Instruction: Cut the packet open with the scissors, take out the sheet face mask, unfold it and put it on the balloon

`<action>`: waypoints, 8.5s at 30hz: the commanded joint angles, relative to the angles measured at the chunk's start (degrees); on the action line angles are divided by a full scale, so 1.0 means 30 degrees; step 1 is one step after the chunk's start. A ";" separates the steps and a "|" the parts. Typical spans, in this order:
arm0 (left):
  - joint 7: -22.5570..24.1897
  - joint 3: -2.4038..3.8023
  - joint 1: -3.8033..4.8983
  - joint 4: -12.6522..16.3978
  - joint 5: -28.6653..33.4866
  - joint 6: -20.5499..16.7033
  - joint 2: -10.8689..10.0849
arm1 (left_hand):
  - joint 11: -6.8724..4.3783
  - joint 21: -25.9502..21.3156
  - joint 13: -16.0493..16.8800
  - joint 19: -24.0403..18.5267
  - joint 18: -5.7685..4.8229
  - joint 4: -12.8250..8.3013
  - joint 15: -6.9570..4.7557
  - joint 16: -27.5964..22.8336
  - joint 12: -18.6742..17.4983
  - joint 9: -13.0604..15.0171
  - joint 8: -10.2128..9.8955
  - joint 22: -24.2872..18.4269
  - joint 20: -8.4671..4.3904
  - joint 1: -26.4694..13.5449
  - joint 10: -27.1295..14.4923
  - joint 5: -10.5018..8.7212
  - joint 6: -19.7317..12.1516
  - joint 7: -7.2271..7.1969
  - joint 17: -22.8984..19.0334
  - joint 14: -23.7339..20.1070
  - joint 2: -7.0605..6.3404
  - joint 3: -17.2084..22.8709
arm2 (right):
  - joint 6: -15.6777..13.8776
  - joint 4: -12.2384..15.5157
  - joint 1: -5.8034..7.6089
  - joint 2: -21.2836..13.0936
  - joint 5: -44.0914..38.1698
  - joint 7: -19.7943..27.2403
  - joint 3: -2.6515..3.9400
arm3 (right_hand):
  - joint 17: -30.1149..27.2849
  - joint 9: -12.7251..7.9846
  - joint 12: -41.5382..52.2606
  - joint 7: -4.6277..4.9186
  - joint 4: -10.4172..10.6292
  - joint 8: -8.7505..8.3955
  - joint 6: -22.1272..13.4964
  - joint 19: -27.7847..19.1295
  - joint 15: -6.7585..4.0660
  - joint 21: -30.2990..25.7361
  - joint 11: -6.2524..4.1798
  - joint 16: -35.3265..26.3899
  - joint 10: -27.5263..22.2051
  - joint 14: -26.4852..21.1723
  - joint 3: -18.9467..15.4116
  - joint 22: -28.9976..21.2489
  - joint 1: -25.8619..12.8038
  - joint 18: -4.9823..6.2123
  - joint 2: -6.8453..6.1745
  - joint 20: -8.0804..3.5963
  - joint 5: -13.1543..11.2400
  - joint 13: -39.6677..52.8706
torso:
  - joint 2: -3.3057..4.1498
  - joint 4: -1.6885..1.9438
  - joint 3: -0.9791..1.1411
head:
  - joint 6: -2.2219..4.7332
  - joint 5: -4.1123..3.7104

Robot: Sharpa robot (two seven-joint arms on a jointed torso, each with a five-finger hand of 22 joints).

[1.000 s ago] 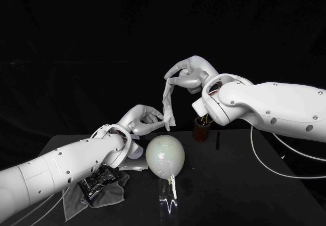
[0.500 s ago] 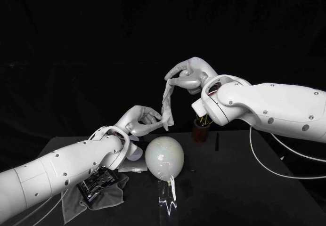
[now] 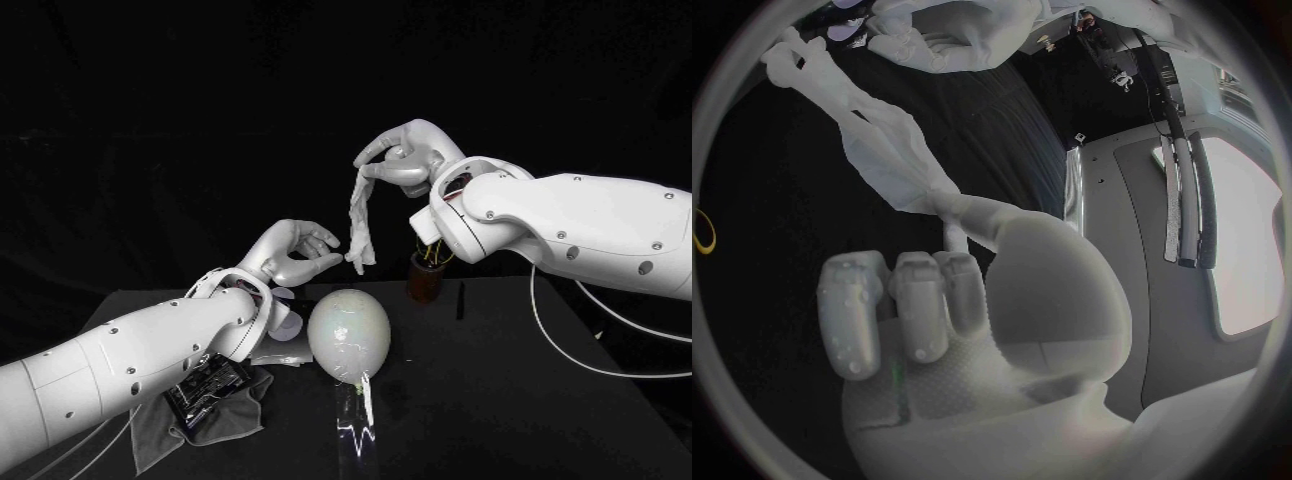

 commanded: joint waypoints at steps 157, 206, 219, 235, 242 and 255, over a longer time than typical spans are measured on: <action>-0.1947 0.0081 0.0023 -0.1408 0.0514 0.0400 0.2011 | -0.0360 0.2339 -0.0337 -0.0478 0.0376 0.1353 -0.0288 0.1954 0.0380 -0.1325 -0.0182 0.1300 -0.0230 -0.0892 0.1727 0.0032 -0.0660 -0.0151 -0.0223 0.1282 -0.0592 -0.0295 | 0.0007 0.0518 -0.0076 0.0385 0.1096 0.1090 0.0010 | 0.5017 0.0004 0.0092 0.0014 -0.0116 0.0143 0.0131 0.2045 -0.0085 0.0066 -0.0002 0.0066 0.2064 0.1997 0.0034 0.5031 -0.0301 -0.0266 0.0046 -0.0121 0.0096 0.5019 | 0.0010 -0.0007 0.0010 | 0.0296 0.0165; -0.0462 0.0118 0.0017 -0.1159 0.1399 -0.1429 0.1567 | -0.1677 0.8959 0.1438 -0.0406 0.0451 -0.0087 -0.1617 0.6776 0.2493 -0.0628 0.1737 0.5294 -0.1851 -0.1488 0.4615 0.0428 0.2123 -0.1433 0.5693 0.6516 0.0882 0.6966 | 0.0184 0.0679 -0.0081 -0.0581 0.1195 0.1065 -0.0029 | 0.5017 0.0001 0.0092 0.0010 -0.0143 0.0161 0.0124 0.2045 -0.0088 0.0066 -0.0006 0.0066 0.2064 0.1997 0.0023 0.5031 -0.0322 -0.0266 0.0051 -0.0124 0.0070 0.5019 | 0.0027 -0.0010 0.0009 | 0.0240 0.0187; -0.0550 0.0283 0.0045 -0.0962 0.1555 -0.1689 0.0893 | -0.1867 0.9989 0.1824 -0.0402 0.0462 -0.0427 -0.1809 0.7749 0.3339 0.0158 0.2020 0.5789 -0.2066 -0.2127 0.5183 0.2238 0.2099 -0.1605 0.7651 0.7633 0.0442 0.7595 | 0.0273 0.0557 -0.0362 -0.1419 0.1294 0.1112 -0.0134 | 0.5017 0.0001 0.0092 0.0009 -0.0148 0.0164 0.0124 0.2045 -0.0088 0.0066 -0.0007 0.0066 0.2064 0.1997 0.0020 0.5031 -0.0325 -0.0266 0.0047 -0.0125 0.0051 0.5019 | -0.0007 -0.0026 0.0012 | 0.0077 0.0262; -0.1906 0.0486 0.0573 -0.0797 0.0881 0.0083 0.0504 | -0.1881 1.0088 0.1891 -0.0411 0.0458 -0.0419 -0.1823 0.7842 0.3459 0.0277 0.2032 0.5828 -0.2083 -0.2229 0.5255 0.2374 0.2092 -0.1618 0.7802 0.7720 0.0438 0.7616 | 0.0266 -0.0176 -0.0747 -0.1442 0.1331 0.1216 -0.0249 | 0.5017 0.0002 0.0092 0.0004 -0.0163 0.0176 0.0127 0.2045 -0.0090 0.0066 -0.0007 0.0066 0.2064 0.1997 0.0010 0.5031 -0.0333 -0.0266 0.0042 -0.0125 -0.0036 0.5019 | 0.0005 -0.0008 0.0015 | 0.0057 0.0109; -0.1744 0.0476 0.0657 -0.0725 0.0648 0.0973 0.0804 | -0.1603 0.9549 0.1763 -0.0960 0.0413 -0.0242 -0.1587 0.6542 0.2777 0.0385 0.1703 0.5478 -0.1899 -0.2432 0.4369 0.2138 0.1539 -0.1374 0.3988 0.5857 0.0668 0.7146 | 0.0167 -0.0099 -0.0774 -0.1467 0.1336 0.1269 -0.0260 | 0.5017 0.0002 0.0092 0.0004 -0.0163 0.0176 0.0127 0.2045 -0.0090 0.0066 -0.0007 0.0066 0.2064 0.1997 0.0010 0.5031 -0.0333 -0.0266 0.0042 -0.0125 -0.0036 0.5019 | 0.0001 -0.0015 0.0005 | 0.0069 0.0155; -0.1049 0.0304 0.0425 -0.0543 0.0349 0.1669 0.1394 | -0.0422 0.6040 -0.0726 -0.2656 0.0341 -0.0526 -0.0460 0.1853 -0.2063 -0.0334 0.0206 0.3283 -0.0470 -0.1992 0.1633 0.1791 0.0347 -0.0373 -0.2079 0.1396 -0.0209 0.3751 | -0.0279 0.0311 -0.0782 -0.1223 0.1586 0.1584 -0.0257 | 0.5017 0.0000 0.0092 0.0004 -0.0171 0.0181 0.0124 0.2045 -0.0091 0.0066 -0.0011 0.0066 0.2064 0.1997 0.0018 0.5031 -0.0330 -0.0266 0.0059 -0.0126 -0.0085 0.5019 | 0.0010 -0.0003 -0.0010 | 0.0104 0.0108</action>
